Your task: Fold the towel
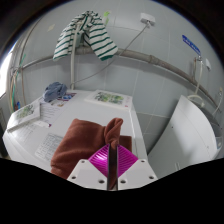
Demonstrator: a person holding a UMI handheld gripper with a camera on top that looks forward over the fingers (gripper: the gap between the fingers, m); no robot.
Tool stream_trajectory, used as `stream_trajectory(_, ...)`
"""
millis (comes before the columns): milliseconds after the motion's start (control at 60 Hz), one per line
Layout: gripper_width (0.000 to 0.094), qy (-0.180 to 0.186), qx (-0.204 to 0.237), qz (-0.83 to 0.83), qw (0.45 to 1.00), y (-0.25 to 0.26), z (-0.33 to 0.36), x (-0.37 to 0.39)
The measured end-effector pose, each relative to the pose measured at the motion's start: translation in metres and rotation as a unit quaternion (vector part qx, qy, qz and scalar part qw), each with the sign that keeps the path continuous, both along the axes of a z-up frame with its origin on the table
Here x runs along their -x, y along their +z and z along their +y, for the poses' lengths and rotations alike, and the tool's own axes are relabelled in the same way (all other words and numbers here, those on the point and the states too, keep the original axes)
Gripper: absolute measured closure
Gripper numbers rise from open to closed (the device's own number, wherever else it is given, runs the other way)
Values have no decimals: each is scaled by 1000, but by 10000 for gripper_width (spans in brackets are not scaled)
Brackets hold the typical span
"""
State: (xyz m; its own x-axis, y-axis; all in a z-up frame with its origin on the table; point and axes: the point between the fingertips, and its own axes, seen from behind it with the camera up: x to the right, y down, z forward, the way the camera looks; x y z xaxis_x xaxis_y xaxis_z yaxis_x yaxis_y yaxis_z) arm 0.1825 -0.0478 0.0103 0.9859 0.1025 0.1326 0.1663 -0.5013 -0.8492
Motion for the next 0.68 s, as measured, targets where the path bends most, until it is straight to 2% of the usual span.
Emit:
stream_trajectory(33,807,6,1,7,1000,0,0,0)
stream_trajectory(67,727,13,4,14,1000,-1,-1,-1)
stream_trajectory(83,635,15,6,15,1000,0,-2,-3)
stream_trajectory(100,587,16,8,15,1000,1,-2,-6)
stream_trajectory(117,475,20,9,14,1000,4,-4,-7)
stream_trajectory(200,60,39,6,27,999,20,-15,-18)
stream_trajectory(250,118,51,0,49,997,33,-29,-25)
stream_trajectory(350,88,58,0,70,996,43,-66,-51)
stream_trajectory(517,105,41,28,102,993,35,-127,-85)
stream_trajectory(683,106,21,32,175,984,35,-157,-96)
